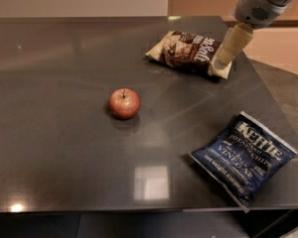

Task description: Move brown chip bag near blue chip bag

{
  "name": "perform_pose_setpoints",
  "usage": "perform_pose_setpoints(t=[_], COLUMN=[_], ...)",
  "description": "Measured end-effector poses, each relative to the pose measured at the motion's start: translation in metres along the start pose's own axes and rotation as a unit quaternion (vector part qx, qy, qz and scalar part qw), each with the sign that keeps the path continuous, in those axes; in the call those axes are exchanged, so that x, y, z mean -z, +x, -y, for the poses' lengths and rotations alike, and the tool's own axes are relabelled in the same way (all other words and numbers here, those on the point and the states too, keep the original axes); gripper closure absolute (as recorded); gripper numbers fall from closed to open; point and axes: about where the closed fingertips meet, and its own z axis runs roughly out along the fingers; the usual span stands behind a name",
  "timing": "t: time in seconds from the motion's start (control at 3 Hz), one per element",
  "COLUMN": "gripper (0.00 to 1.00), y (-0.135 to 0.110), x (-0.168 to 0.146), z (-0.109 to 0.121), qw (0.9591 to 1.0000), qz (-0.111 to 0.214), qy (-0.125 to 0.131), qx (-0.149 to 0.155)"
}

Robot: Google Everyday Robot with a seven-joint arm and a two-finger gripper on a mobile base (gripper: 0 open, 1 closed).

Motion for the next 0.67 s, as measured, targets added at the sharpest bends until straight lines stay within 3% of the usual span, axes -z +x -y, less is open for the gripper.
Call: perform_pose_setpoints(t=[0.67], gripper=[0.00], y=[0.025], x=[-0.049], z=[0.056], qw=[0.9986], qz=[-0.016], qy=[0.023], qx=[-0.045])
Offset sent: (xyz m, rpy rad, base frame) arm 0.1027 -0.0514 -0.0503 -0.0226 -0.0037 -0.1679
